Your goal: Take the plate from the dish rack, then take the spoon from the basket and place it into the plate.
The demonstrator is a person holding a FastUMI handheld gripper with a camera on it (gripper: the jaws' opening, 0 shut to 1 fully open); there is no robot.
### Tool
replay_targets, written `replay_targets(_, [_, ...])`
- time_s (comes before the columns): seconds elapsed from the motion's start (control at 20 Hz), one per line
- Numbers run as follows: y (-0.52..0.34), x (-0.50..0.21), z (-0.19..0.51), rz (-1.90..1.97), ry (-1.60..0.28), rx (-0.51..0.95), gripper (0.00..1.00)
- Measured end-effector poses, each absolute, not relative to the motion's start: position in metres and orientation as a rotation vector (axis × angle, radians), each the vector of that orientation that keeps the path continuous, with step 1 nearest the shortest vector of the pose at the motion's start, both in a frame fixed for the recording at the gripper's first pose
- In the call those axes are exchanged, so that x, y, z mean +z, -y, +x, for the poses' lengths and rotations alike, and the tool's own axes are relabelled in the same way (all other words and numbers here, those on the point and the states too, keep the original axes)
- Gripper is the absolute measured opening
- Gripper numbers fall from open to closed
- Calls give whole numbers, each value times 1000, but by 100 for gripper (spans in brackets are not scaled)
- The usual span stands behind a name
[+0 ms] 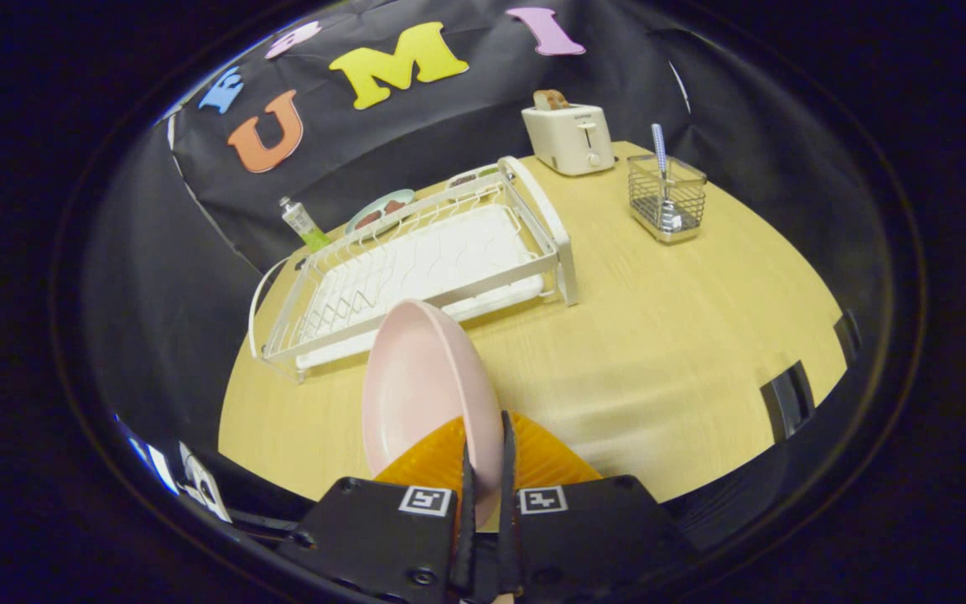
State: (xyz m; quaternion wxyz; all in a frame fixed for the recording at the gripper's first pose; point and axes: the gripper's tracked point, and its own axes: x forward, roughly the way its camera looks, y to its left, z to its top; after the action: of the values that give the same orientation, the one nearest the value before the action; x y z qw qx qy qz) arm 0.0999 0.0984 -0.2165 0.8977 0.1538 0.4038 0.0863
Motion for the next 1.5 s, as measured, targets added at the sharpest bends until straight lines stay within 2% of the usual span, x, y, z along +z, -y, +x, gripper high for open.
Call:
replay_targets(0.2, [-90,-241,100,333,-851,240,20])
replay_targets(0.45, [-78,-264,106,269,-833,258,33])
replay_targets(0.55, [-77,-259,106,233,-791,287,38])
replay_targets(0.7, [-66,-241,108,210,-683,313,38])
replay_targets(0.85, [-36,-214,113,202,-551,276,60])
replay_targets(0.9, [-23,-203,115,182,-498,250,64])
replay_targets(1.05, [14,-163,123,89,-304,192,89])
replay_targets(1.1, [19,-148,124,61,-228,207,90])
replay_targets(1.15, [28,-132,124,23,-175,203,97])
replay_targets(1.3, [68,-123,139,-46,-102,89,100])
replay_targets(1.5, [105,-117,179,21,-135,24,100])
